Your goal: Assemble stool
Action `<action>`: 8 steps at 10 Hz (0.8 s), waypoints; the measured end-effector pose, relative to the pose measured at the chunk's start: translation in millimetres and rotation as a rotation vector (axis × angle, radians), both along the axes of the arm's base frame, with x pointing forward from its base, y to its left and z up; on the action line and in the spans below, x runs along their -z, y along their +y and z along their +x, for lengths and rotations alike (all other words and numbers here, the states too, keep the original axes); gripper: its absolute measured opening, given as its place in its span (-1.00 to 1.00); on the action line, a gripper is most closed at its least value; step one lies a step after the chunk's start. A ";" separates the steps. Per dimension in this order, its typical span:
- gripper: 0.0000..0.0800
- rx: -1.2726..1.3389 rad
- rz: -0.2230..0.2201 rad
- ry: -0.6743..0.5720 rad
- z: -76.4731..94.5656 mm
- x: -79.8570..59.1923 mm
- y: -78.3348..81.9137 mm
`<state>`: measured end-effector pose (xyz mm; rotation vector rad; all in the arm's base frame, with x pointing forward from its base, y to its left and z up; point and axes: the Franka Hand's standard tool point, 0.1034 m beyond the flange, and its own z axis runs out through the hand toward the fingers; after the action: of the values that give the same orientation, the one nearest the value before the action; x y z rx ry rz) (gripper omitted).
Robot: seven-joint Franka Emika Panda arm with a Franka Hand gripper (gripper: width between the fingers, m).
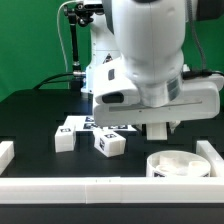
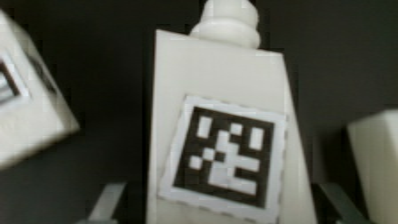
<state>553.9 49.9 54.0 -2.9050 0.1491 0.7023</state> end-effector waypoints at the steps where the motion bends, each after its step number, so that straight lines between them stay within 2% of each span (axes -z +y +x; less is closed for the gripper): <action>1: -0.19 0.012 -0.012 -0.065 1.2 -3.5 -3.3; 2: -0.19 0.015 -0.016 -0.097 3.5 -6.7 -4.0; 3: -0.19 0.022 -0.025 -0.168 14.4 -13.3 -5.1; 5: -0.19 0.031 -0.034 -0.257 20.5 -35.9 -7.0; 6: -0.19 0.037 -0.042 -0.325 29.3 -42.1 -7.0; 7: -0.18 0.042 -0.052 -0.410 36.4 -47.7 -6.2; 8: -0.18 0.049 -0.067 -0.491 37.3 -45.4 -7.2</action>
Offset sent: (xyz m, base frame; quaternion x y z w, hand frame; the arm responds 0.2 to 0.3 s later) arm 0.0092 -0.0029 0.0405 0.0133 0.1597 -0.0042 0.9871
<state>591.3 42.7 99.4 -3.0203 0.1856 -0.0366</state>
